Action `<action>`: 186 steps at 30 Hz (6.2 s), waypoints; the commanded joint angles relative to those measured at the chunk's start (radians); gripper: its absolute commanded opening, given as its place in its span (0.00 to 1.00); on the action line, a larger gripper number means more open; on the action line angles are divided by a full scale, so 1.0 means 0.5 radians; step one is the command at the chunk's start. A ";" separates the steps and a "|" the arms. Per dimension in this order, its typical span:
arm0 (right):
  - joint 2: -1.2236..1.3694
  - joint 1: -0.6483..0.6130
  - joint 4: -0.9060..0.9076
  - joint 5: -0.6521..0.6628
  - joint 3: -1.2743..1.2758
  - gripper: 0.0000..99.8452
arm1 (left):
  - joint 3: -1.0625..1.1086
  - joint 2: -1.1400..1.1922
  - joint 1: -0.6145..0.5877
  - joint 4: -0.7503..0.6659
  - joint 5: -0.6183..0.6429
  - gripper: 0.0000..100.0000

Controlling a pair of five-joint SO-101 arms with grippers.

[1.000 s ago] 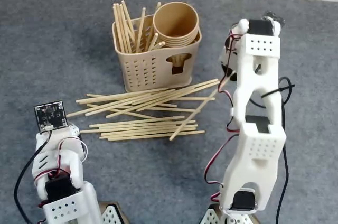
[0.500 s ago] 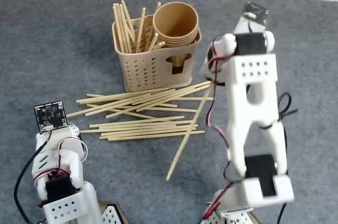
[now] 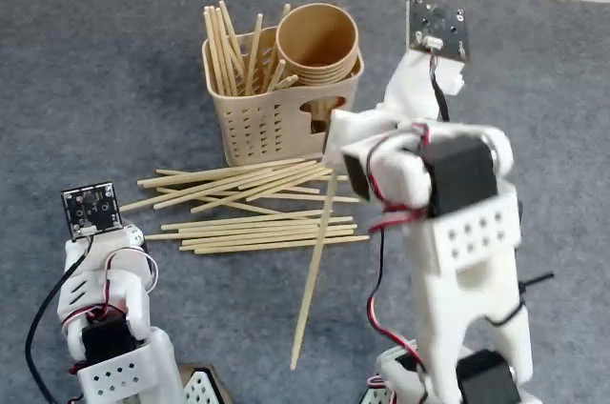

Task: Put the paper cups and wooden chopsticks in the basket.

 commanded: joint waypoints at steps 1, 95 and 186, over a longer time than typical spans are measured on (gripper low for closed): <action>-0.161 -0.032 -0.293 0.031 -0.014 0.01 | 0.041 -0.014 -0.014 -0.040 -0.015 0.01; -0.996 0.072 -0.895 0.221 1.570 0.16 | 0.041 -0.014 -0.014 -0.040 -0.015 0.01; 0.394 0.493 -0.858 -0.341 1.456 0.01 | 0.041 -0.014 -0.014 -0.040 -0.015 0.01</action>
